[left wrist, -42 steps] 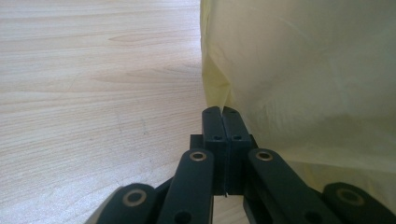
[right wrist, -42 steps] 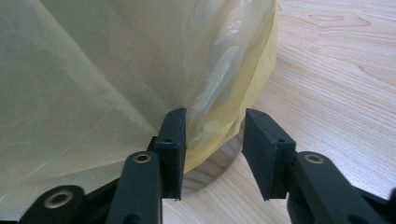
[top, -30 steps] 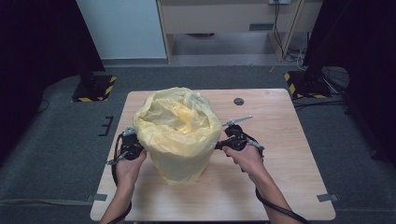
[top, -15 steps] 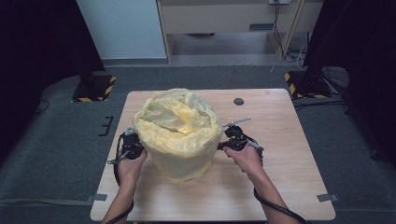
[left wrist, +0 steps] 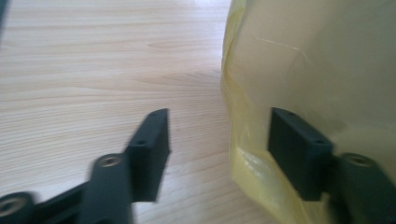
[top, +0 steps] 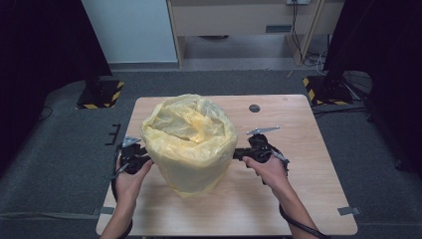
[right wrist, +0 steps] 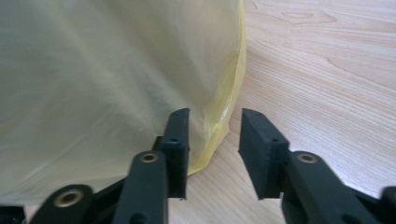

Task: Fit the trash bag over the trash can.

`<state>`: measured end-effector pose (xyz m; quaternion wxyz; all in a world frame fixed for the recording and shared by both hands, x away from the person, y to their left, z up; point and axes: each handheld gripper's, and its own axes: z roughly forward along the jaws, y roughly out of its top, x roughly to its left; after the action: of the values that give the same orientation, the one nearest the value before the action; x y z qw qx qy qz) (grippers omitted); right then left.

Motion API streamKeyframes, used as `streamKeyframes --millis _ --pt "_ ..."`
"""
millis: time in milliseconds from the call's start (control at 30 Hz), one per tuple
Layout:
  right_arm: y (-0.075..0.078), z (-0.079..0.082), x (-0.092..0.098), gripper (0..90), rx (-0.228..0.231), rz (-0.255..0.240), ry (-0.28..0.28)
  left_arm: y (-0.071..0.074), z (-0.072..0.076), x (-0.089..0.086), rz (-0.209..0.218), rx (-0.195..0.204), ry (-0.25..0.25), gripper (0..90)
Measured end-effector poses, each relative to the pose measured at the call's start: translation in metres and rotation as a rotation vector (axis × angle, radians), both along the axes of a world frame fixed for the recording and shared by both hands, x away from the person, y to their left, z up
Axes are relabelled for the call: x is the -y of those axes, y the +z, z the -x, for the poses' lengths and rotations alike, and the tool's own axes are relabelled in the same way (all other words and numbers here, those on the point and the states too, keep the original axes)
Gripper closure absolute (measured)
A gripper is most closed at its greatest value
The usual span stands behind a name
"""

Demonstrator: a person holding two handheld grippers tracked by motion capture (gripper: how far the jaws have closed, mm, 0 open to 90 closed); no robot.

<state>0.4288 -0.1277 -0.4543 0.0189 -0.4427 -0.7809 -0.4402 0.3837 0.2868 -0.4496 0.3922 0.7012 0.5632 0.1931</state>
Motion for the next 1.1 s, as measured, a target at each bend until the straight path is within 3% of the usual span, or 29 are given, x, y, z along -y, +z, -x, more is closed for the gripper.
streamKeyframes --millis 167,300,567,700,867,1100 --pt "0.009 0.009 0.011 57.3 0.029 -0.017 0.010 0.006 0.013 -0.019 0.007 -0.004 0.003 22.7" --pt "0.015 0.013 0.022 57.9 0.037 -0.033 0.004 -0.002 0.019 -0.031 0.003 -0.017 0.010 19.4" --pt "0.028 0.011 0.036 85.4 0.049 -0.058 0.011 -0.032 0.018 -0.037 -0.007 -0.083 0.003 13.3" --pt "0.038 0.010 0.039 90.0 0.056 -0.049 0.010 -0.039 0.019 -0.035 -0.026 -0.098 -0.001 11.3" --pt "0.056 0.009 0.042 90.0 0.073 -0.062 0.011 -0.049 0.016 -0.037 -0.064 -0.123 0.004 9.0" --pt "0.094 0.009 0.048 90.0 0.120 -0.082 0.014 -0.062 0.014 -0.035 -0.117 -0.152 -0.020 8.6"
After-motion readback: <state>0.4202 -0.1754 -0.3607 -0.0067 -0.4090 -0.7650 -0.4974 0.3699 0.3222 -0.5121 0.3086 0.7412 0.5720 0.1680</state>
